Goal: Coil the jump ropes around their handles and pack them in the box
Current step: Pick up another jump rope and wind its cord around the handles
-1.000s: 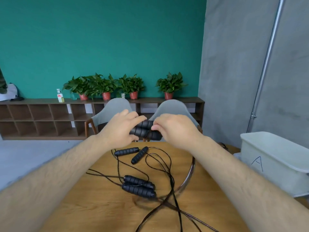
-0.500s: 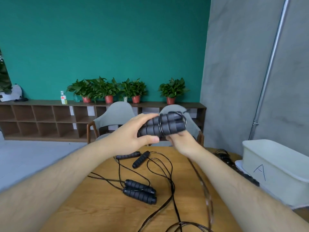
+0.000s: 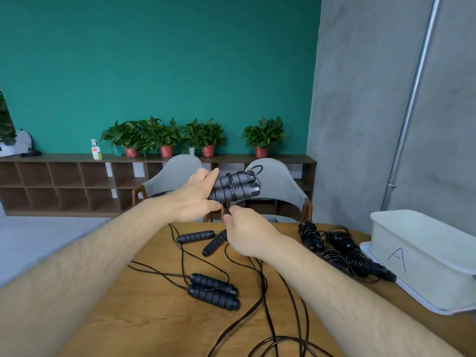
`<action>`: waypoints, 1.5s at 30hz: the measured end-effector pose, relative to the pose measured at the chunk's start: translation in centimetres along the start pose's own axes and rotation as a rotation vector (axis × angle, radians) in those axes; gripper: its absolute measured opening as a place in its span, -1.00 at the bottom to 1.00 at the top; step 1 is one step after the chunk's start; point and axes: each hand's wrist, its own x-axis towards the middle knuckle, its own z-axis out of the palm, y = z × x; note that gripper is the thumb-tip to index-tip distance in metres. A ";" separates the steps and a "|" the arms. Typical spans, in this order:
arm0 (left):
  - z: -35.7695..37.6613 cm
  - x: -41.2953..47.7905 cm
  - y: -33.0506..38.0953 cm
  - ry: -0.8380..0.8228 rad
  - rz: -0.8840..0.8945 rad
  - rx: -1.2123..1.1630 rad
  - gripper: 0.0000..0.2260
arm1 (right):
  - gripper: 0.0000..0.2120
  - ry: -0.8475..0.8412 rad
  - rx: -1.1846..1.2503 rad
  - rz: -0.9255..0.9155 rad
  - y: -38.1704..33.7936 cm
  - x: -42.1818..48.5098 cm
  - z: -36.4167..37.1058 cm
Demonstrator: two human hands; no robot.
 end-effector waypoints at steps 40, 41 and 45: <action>0.0 -0.5 -0.5 0.601 0.173 -0.173 -0.52 | -0.84 0.085 -0.239 -0.145 2.8 0.5 -1.1; -0.2 0.0 -1.1 0.613 0.129 -0.108 -0.49 | -0.84 0.075 -0.295 -0.139 2.5 0.3 -0.9; -0.8 1.2 -4.2 0.479 -0.042 0.199 -0.48 | -0.85 0.099 -0.495 -0.204 1.4 -0.4 -1.6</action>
